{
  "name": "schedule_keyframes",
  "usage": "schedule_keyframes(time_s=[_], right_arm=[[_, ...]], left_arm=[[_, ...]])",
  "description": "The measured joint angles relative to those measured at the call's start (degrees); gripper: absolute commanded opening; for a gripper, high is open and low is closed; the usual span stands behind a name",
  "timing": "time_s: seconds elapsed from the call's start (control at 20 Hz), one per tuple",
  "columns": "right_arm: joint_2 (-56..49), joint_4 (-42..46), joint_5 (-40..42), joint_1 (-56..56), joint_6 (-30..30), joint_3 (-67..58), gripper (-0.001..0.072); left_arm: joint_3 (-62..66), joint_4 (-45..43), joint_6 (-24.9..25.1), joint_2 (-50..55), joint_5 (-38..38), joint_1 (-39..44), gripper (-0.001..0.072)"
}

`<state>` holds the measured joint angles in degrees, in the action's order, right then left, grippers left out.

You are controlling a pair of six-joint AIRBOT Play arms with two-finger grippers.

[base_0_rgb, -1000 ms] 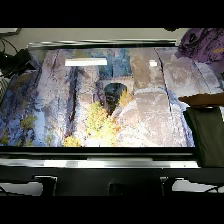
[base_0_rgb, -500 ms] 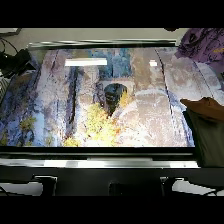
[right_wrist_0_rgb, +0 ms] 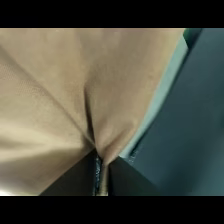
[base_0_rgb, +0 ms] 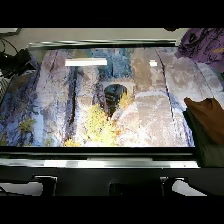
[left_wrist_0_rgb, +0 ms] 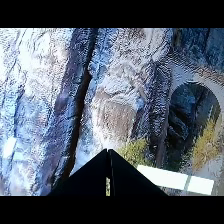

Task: Fold the clothes and pants, and hang the long-sleeved shirts on hangers.

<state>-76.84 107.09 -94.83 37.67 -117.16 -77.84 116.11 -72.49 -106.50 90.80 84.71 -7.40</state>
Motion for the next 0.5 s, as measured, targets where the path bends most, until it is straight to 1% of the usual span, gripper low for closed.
schedule_keyframes(time_s=[0.25,0.5], right_arm=[[2.01,4.17,1.6,0.0,0.15,9.57,0.0029],[2.51,6.75,2.56,0.0,-0.57,14.16,0.0029]], left_arm=[[-0.02,-0.02,0.0,0.0,-0.02,0.0,0.0017],[0.0,0.0,0.02,0.0,-0.04,0.0,0.0017]])
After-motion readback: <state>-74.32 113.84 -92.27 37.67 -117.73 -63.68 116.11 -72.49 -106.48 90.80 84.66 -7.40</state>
